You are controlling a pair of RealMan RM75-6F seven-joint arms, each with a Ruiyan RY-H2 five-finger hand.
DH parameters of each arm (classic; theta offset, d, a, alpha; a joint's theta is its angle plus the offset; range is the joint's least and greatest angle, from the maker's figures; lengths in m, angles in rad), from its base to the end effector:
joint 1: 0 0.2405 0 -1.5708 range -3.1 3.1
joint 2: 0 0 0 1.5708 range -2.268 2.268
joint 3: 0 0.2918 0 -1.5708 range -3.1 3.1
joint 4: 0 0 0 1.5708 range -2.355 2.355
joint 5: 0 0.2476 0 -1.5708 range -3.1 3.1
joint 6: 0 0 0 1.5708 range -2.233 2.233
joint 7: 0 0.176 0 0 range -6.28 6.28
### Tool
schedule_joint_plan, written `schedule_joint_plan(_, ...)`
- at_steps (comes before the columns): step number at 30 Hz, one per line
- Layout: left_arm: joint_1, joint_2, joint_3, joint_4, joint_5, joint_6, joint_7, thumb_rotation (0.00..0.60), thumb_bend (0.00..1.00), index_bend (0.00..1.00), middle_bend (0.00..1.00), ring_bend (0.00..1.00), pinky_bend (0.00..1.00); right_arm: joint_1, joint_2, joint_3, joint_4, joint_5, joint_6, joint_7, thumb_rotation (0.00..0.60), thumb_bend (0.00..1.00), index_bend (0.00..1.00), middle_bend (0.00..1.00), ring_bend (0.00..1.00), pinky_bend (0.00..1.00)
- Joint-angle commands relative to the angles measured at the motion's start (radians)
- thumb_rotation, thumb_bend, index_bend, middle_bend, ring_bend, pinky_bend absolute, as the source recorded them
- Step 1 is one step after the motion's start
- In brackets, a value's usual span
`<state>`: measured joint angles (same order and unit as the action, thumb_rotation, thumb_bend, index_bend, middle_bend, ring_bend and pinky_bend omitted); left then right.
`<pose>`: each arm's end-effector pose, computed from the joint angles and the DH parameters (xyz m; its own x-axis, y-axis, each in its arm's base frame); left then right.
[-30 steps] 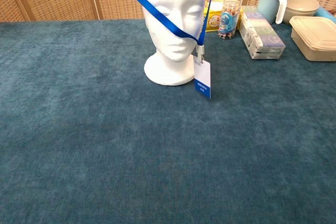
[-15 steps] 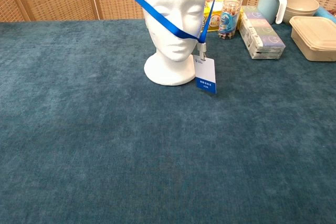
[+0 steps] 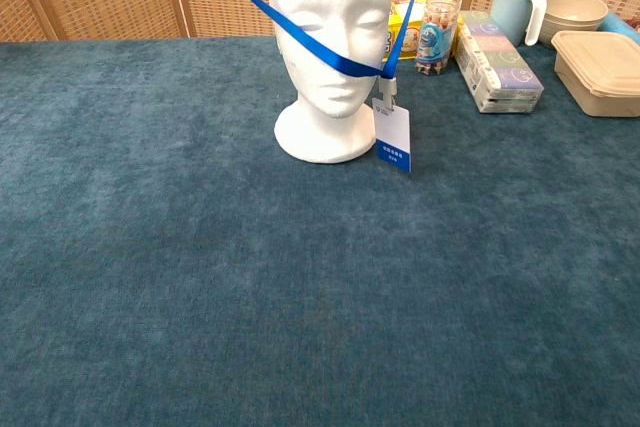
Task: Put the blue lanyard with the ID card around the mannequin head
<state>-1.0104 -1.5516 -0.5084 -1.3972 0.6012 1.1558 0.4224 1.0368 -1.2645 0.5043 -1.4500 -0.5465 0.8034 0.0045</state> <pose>-0.0687 0.5255 0.0400 0.1094 -0.0411 0.9932 0.9921 -0.0570 -0.1116 -0.0612 -0.5528 0.1091 -0.1707 -0.1563 0.9729 -0.9745 -0.1195 -0.1901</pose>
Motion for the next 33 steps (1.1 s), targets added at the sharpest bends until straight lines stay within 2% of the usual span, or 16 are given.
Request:
schedule_joint_plan(1,-0.004,-0.006,0.003,0.004,-0.001,0.001,0.008,0.507,0.4,0.65,1.0,1.0,1.0,0.01,-0.007,-0.01,0.021,0.011,-0.015,-0.012,0.599,0.57,0.69,1.0,1.0,1.0)
schedule_joint_plan(17,-0.013,-0.033,0.006,0.024,-0.018,0.024,0.049,0.5,0.38,0.65,1.0,1.0,1.0,0.062,-0.034,-0.036,0.117,0.041,-0.032,-0.08,0.6,0.56,0.69,0.98,1.0,1.0)
schedule_joint_plan(20,-0.013,-0.036,0.014,0.024,-0.018,0.029,0.065,0.502,0.35,0.65,1.0,1.0,1.0,0.072,-0.042,-0.038,0.138,0.04,-0.032,-0.09,0.599,0.56,0.63,0.91,1.0,1.0)
schedule_joint_plan(22,-0.013,-0.037,0.02,0.023,-0.021,0.032,0.081,0.502,0.33,0.62,1.0,1.0,1.0,0.078,-0.046,-0.041,0.15,0.04,-0.04,-0.097,0.599,0.55,0.58,0.84,0.95,0.99)
schedule_joint_plan(23,-0.011,-0.035,0.026,0.018,-0.03,0.023,0.091,0.501,0.31,0.58,0.96,0.96,0.98,0.085,-0.049,-0.047,0.163,0.042,-0.064,-0.103,0.599,0.54,0.55,0.78,0.89,0.96)
schedule_joint_plan(25,-0.009,-0.023,0.027,0.0,-0.056,0.003,0.109,0.503,0.29,0.47,0.83,0.82,0.87,0.092,-0.053,-0.047,0.181,0.049,-0.092,-0.098,0.598,0.54,0.49,0.67,0.77,0.87)
schedule_joint_plan(27,-0.007,-0.015,0.028,-0.009,-0.067,-0.006,0.117,0.504,0.27,0.36,0.62,0.57,0.7,0.096,-0.053,-0.051,0.19,0.048,-0.125,-0.091,0.594,0.53,0.42,0.55,0.62,0.69)
schedule_joint_plan(28,-0.006,-0.013,0.028,-0.012,-0.069,-0.009,0.117,0.502,0.26,0.34,0.58,0.53,0.66,0.098,-0.053,-0.052,0.193,0.048,-0.139,-0.087,0.595,0.52,0.4,0.51,0.57,0.63)
schedule_joint_plan(30,-0.004,-0.007,0.03,-0.016,-0.075,-0.019,0.118,0.502,0.24,0.29,0.45,0.39,0.52,0.1,-0.047,-0.049,0.195,0.049,-0.18,-0.068,0.591,0.5,0.35,0.41,0.42,0.46)
schedule_joint_plan(33,-0.004,0.003,0.035,-0.021,-0.09,-0.033,0.13,0.5,0.2,0.23,0.31,0.23,0.37,0.102,-0.046,-0.047,0.204,0.034,-0.21,-0.046,0.557,0.46,0.31,0.33,0.31,0.34)
